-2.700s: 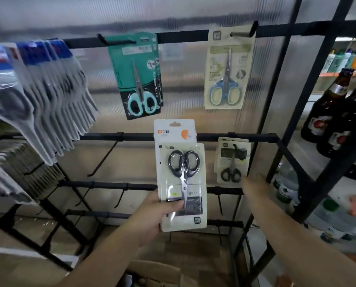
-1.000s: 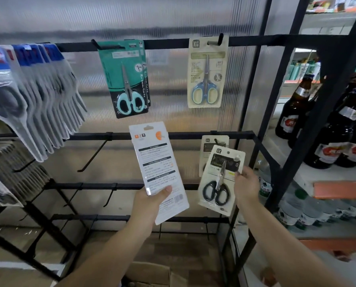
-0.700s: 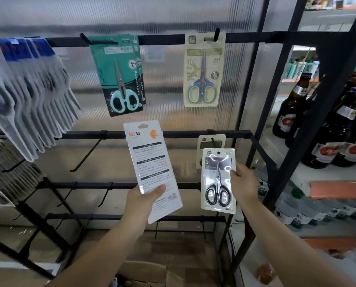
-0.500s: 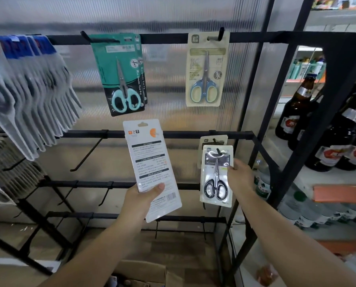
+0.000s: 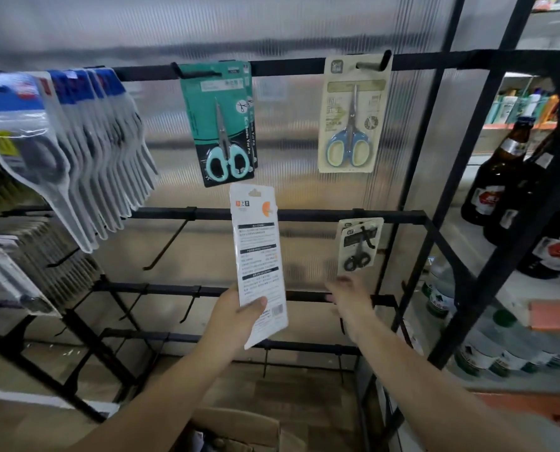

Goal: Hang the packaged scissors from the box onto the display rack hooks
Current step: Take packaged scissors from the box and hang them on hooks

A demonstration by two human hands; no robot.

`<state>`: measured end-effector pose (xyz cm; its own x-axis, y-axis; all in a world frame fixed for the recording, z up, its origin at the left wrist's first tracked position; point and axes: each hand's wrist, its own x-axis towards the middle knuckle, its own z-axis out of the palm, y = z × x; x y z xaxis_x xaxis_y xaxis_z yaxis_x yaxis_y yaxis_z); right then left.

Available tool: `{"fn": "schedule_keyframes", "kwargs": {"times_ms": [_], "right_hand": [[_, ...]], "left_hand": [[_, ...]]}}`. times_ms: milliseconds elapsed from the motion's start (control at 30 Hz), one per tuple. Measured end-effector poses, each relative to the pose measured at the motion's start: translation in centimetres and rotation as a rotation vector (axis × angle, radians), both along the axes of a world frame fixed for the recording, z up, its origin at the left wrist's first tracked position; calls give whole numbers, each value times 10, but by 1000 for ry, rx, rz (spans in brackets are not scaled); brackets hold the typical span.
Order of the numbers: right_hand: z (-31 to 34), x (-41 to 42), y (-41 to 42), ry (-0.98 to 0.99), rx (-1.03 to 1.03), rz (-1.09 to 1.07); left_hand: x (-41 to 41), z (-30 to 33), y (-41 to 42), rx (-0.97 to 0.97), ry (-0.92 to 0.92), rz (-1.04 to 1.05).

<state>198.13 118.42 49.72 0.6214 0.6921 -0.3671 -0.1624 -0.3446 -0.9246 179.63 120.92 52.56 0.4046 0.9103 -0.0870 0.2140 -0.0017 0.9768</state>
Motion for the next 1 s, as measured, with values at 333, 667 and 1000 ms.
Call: {"fn": "schedule_keyframes", "kwargs": {"times_ms": [333, 667, 1000], "right_hand": [[43, -53, -28, 127, 394, 402], [40, -51, -30, -16, 463, 305], [32, -115, 10, 42, 293, 308]], "left_hand": [[5, -9, -17, 756, 654, -123], [-45, 6, -13, 1090, 791, -161], [-134, 6, 15, 989, 976, 29]]}}
